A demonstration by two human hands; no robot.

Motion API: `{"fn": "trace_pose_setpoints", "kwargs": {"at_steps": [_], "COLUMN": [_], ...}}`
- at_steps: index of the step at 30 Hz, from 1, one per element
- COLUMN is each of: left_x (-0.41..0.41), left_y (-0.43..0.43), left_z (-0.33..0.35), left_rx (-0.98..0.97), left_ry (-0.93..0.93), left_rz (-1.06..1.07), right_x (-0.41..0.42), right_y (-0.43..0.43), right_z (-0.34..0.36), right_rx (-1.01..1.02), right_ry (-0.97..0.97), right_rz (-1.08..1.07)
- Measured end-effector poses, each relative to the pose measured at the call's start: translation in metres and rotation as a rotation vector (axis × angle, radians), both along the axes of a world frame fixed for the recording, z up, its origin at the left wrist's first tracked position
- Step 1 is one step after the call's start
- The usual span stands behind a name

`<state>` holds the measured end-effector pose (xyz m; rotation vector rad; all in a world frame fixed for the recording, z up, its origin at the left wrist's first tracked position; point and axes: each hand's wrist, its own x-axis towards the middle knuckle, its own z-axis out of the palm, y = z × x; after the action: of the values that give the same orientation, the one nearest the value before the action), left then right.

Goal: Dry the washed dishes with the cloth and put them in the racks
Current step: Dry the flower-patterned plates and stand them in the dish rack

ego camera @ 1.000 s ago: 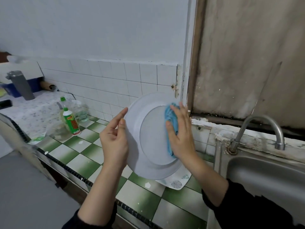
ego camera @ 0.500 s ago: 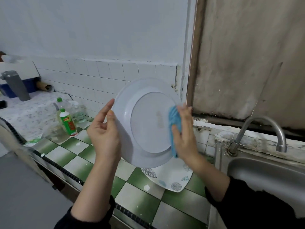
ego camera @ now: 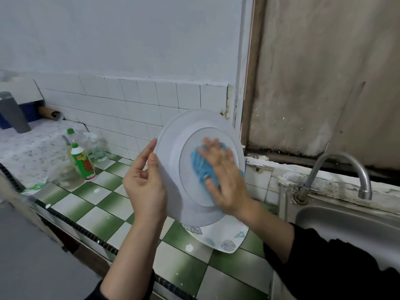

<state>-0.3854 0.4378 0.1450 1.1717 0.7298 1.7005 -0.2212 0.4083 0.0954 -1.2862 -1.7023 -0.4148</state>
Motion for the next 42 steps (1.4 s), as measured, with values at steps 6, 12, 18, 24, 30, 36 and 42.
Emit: {"fn": "trace_pose_setpoints", "kwargs": {"at_steps": [6,12,18,24,30,36,42], "left_x": [0.009,0.008,-0.008,0.011,0.019,0.005,0.007], "left_y": [-0.007,-0.002,0.010,-0.008,-0.002,0.010,0.003], "left_z": [0.005,0.010,0.014,0.017,0.019,0.027,0.017], "left_rx": [0.006,-0.025,0.044,0.202,0.187,0.109,0.178], "left_ry": [-0.004,-0.065,0.009,0.135,0.098,-0.018,0.008], "left_rz": [-0.035,0.028,0.002,-0.053,-0.040,0.044,-0.027], "right_x": [0.018,-0.027,0.030,0.012,-0.030,-0.011,0.024], "right_y": [0.027,-0.008,0.005,0.022,0.005,-0.002,0.012], "right_z": [0.052,0.009,-0.004,0.080,0.036,-0.041,0.018], "right_rx": [0.012,0.010,-0.025,0.082,0.174,0.099,0.179], "right_ry": [0.504,-0.182,0.315,0.540,0.106,0.401,1.585], "right_rz": [-0.101,0.110,-0.098,-0.063,0.089,-0.040,-0.104]}}
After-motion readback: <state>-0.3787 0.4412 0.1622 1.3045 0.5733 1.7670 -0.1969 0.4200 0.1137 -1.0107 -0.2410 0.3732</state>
